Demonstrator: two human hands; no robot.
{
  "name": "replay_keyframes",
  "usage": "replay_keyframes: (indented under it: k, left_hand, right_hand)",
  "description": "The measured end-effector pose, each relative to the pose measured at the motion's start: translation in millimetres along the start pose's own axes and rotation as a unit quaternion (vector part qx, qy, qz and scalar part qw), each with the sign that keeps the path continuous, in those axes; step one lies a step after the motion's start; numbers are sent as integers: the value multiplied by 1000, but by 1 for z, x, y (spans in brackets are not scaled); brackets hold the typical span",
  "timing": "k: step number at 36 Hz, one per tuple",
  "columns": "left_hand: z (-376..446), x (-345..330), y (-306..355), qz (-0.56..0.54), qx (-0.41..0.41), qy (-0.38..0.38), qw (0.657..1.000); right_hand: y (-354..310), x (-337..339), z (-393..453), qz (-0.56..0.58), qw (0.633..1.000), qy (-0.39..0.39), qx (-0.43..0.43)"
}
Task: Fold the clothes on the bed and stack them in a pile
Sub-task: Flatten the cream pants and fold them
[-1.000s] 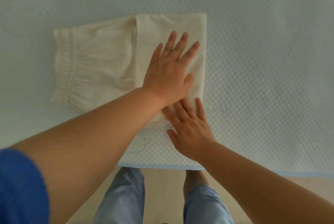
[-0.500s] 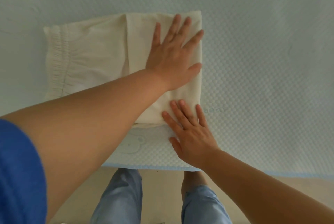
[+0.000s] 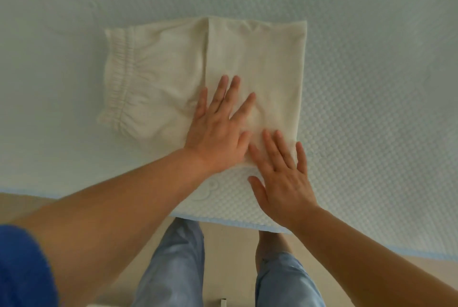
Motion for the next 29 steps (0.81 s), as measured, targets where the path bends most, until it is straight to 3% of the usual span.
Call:
replay_keyframes:
  k: [6, 10, 14, 18, 20, 24, 29]
  left_hand:
    - [-10, -34, -17, 26, 39, -62, 997]
    - [-9, -29, -18, 2, 23, -78, 997]
    - [-35, 1, -33, -116, 2, 11, 993]
    - [-60, 23, -69, -171, 108, 123, 972]
    - [-69, 24, -90, -195, 180, 125, 956]
    - [-81, 19, -122, -206, 299, 113, 925]
    - [-83, 14, -146, -337, 326, 93, 878]
  right_hand:
    - [17, -11, 3, -17, 998, -50, -19]
    - [10, 0, -1, 34, 999, -5, -20]
    - [5, 28, 15, 74, 993, 61, -64]
    - [9, 34, 39, -14, 997, -2, -70]
    - [17, 27, 41, -34, 994, -39, -94]
    - [19, 24, 37, -12, 992, -37, -117]
    - [9, 27, 35, 17, 989, -26, -144]
Point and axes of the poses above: each hand's wrist, its own z-axis towards the middle knuckle, its own x-axis out of the back of the hand, y = z × x, the point moved 4 cm from there along z, towards the middle knuckle, and after that the axes turned 15 degrees about -y, right-handed, at the moved point
